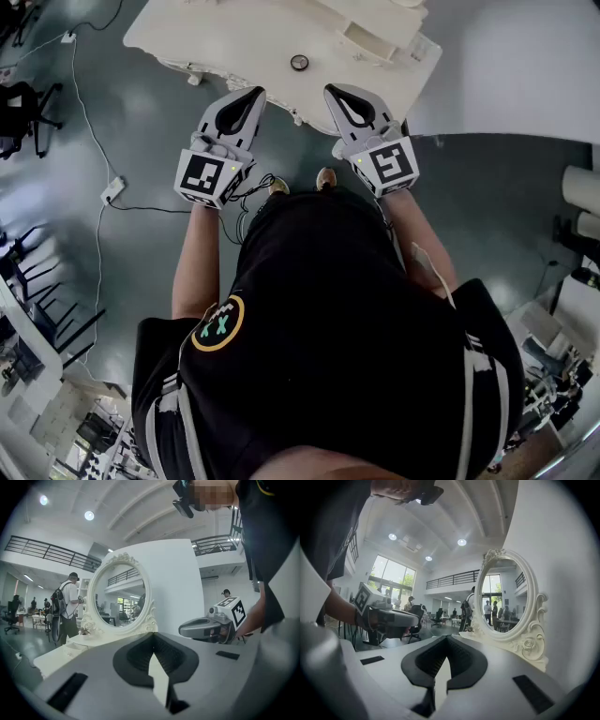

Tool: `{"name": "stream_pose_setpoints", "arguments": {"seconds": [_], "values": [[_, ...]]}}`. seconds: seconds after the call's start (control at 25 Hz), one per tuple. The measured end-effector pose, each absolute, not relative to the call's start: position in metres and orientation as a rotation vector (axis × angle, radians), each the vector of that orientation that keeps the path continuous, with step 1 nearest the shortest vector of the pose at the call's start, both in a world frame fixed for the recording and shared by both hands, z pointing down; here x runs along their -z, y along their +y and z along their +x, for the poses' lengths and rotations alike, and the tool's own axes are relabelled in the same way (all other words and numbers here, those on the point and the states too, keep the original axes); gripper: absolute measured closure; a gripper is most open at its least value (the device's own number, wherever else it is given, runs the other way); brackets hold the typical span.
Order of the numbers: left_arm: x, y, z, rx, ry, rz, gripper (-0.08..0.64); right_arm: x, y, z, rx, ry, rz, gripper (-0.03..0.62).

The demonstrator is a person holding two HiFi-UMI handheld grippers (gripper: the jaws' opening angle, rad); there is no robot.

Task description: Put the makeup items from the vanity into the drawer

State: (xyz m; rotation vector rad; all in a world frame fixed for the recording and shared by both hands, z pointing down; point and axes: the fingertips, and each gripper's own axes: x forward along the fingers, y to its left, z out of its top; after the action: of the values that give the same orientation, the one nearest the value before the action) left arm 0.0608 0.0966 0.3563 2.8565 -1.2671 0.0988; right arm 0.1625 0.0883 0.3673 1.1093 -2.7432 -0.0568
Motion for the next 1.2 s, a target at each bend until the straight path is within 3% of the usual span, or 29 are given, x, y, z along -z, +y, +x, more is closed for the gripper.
{"name": "stream_pose_setpoints", "arguments": {"seconds": [1.04, 1.12, 1.2], "values": [[-0.3602, 0.0946, 0.0669, -0.138, -1.269, 2.853, 0.541, -0.3739, 0.0829, 0.1662, 0.001, -2.759, 1.107, 0.568], [-0.3602, 0.0939, 0.0679, -0.133, -1.265, 2.858, 0.541, -0.3756, 0.0819, 0.1665, -0.015, -2.770, 1.094, 0.501], [-0.3607, 0.0933, 0.0687, -0.131, -1.263, 2.859, 0.541, -0.3773, 0.0810, 0.1657, -0.048, -2.786, 1.070, 0.346]]}}
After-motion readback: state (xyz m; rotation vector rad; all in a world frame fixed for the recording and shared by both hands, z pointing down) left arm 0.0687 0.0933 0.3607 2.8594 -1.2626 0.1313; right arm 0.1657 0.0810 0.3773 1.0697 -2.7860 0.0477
